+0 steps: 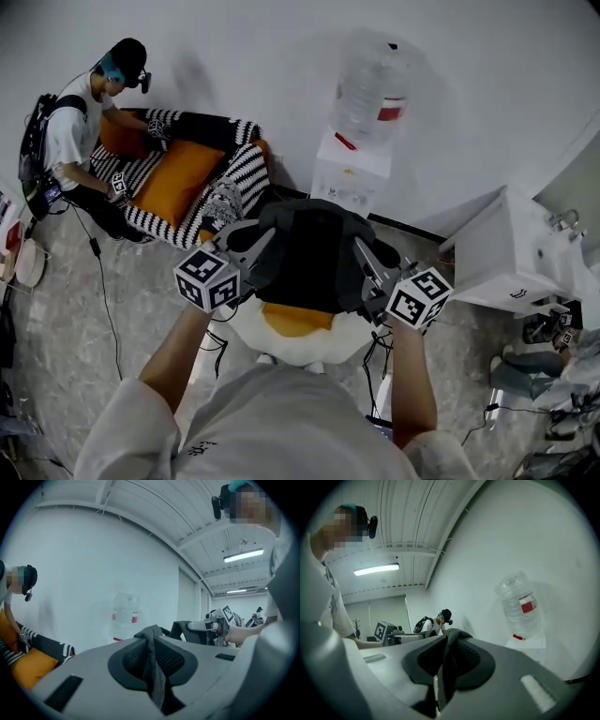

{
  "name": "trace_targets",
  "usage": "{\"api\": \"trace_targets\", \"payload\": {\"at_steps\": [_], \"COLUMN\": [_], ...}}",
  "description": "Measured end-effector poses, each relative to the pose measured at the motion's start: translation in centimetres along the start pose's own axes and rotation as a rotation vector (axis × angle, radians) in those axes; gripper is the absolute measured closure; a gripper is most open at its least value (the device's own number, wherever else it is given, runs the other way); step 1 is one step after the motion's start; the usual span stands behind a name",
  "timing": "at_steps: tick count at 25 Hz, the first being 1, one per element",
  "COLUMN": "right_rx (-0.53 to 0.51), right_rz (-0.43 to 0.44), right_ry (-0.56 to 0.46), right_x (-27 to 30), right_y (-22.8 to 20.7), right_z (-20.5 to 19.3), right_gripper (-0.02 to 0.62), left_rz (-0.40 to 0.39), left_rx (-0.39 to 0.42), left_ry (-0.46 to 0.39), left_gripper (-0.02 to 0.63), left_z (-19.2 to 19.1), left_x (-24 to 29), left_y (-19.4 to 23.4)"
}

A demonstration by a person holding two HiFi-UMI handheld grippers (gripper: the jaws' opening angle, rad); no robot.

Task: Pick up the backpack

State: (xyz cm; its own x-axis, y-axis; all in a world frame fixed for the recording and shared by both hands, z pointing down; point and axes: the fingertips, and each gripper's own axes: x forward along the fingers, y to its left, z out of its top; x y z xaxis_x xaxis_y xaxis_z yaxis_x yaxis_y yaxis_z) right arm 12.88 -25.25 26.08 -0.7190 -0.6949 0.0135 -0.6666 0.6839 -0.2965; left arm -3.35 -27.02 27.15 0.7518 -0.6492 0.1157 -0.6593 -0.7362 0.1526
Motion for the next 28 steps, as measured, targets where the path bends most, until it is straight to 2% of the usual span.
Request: {"api": "trace_targets", "payload": {"at_steps": [10,28], "right_rx": [-0.062,-0.071], "right_rz": [0.004,0.006], "right_ry": [-0.040,-0.073], "right_x": [1.1,1.8], "right_y": [0.4,-0.4], "right_z": [2.8,5.2], "right_gripper": [0.549,0.548], "left_rz": [0.004,0.007], "left_rx": [0.025,0.046], "left_ry": [-0.071,-0.116], "left_gripper": [0.574,0.574], "left_z": [2.9,5.5], "left_x": [0.3,1.4], "left_y": [0.8,1.5]}}
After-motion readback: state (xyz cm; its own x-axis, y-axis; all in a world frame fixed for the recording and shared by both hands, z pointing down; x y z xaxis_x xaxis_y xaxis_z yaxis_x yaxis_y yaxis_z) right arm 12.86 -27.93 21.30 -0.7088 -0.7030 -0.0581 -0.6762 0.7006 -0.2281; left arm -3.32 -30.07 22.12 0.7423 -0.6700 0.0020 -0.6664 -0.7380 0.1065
